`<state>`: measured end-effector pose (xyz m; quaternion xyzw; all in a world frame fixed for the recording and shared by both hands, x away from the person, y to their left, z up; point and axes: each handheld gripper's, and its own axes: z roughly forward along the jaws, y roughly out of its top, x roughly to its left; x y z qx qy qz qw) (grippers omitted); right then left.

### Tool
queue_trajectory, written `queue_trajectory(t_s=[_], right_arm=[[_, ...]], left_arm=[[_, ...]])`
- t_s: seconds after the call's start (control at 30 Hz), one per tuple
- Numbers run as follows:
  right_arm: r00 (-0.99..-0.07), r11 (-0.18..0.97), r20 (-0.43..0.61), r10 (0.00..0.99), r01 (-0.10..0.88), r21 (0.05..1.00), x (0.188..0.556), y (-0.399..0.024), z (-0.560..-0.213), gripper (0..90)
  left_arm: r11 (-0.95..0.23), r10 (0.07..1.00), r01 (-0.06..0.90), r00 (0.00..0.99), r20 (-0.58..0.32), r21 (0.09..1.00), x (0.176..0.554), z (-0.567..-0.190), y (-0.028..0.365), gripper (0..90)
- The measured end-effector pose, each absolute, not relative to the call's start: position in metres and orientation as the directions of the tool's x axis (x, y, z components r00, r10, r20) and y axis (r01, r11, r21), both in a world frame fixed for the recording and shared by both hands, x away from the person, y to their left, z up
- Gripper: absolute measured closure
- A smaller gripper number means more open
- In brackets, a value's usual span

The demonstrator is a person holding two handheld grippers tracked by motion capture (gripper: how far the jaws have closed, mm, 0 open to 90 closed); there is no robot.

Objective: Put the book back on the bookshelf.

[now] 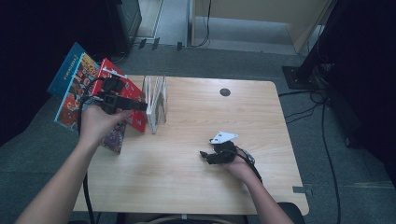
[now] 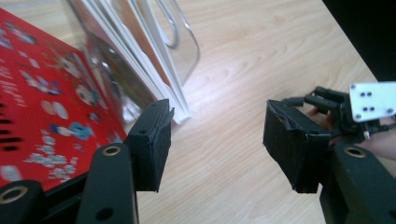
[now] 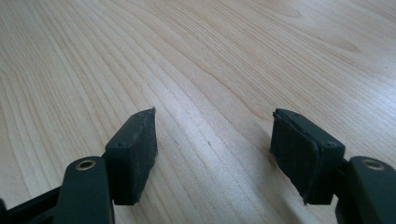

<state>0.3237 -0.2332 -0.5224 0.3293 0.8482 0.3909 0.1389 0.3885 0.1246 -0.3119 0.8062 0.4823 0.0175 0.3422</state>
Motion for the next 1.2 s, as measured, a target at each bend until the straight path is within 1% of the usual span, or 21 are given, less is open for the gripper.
queue_trajectory(t_s=[0.1,0.2,0.57,0.73,0.83,1.03,1.13,1.2], right_arm=[[-0.744,0.477,0.022,0.668,0.450,0.755,0.324,-0.233,-0.522,31.6],[-0.744,0.476,0.022,0.668,0.450,0.755,0.324,-0.233,-0.522,31.6],[-0.744,0.478,0.020,0.667,0.449,0.755,0.324,-0.233,-0.522,31.5],[-0.744,0.478,0.021,0.667,0.450,0.754,0.324,-0.233,-0.522,31.5],[-0.742,0.475,0.021,0.671,0.451,0.755,0.323,-0.232,-0.523,30.5],[-0.744,0.479,0.021,0.668,0.451,0.753,0.323,-0.230,-0.523,29.2],[-0.739,0.475,0.023,0.673,0.456,0.752,0.323,-0.228,-0.523,29.2],[-0.737,0.473,0.025,0.676,0.459,0.752,0.323,-0.227,-0.522,29.2]], left_arm=[[-0.308,0.781,0.763,0.544,-0.307,0.568,0.383,-0.320,0.119,42.0],[-0.325,0.779,0.753,0.556,-0.290,0.573,0.377,-0.330,0.112,41.9],[-0.357,0.740,0.748,0.592,-0.319,0.559,0.367,-0.376,0.088,41.8],[-0.401,0.722,0.711,0.633,-0.279,0.578,0.359,-0.395,0.076,40.4],[-0.391,0.706,0.704,0.643,-0.297,0.593,0.354,-0.407,0.071,40.4],[-0.425,0.707,0.691,0.656,-0.262,0.585,0.346,-0.430,0.062,40.0],[-0.431,0.702,0.689,0.662,-0.263,0.582,0.340,-0.440,0.060,39.9],[-0.424,0.699,0.697,0.658,-0.281,0.579,0.338,-0.445,0.061,39.9]])
